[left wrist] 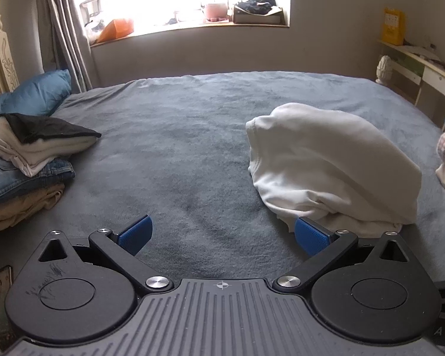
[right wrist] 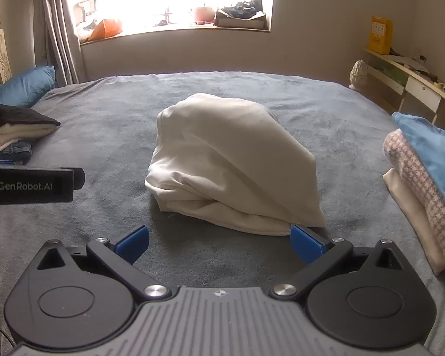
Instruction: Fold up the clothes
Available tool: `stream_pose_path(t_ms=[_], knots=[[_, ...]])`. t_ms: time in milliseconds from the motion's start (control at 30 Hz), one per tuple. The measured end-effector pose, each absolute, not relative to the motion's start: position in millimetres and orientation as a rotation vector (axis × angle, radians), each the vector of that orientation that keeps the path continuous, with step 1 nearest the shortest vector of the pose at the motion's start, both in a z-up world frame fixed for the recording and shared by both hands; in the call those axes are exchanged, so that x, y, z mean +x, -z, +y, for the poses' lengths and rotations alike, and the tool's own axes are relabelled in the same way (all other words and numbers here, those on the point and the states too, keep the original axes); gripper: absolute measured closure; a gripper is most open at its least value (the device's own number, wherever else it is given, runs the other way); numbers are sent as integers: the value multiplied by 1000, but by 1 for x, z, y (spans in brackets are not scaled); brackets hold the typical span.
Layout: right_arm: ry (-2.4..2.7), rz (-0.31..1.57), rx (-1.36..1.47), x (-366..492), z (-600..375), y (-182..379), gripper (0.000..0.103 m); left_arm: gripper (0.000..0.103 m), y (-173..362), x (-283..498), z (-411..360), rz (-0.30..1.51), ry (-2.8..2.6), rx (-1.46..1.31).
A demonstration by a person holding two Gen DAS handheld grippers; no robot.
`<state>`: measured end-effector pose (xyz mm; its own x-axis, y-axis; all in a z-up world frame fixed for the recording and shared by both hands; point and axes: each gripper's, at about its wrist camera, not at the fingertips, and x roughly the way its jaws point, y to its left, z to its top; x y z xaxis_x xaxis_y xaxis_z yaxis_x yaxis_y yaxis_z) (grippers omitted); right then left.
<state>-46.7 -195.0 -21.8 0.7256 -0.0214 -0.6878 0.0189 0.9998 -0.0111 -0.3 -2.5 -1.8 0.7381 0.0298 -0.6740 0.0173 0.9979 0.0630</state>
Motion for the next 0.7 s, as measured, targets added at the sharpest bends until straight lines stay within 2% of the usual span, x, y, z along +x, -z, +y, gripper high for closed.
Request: stream_pose_path(t_ms=[700], knots=[[76, 755, -12, -50, -202, 22, 0, 0, 7, -2, -5, 744, -22, 78]])
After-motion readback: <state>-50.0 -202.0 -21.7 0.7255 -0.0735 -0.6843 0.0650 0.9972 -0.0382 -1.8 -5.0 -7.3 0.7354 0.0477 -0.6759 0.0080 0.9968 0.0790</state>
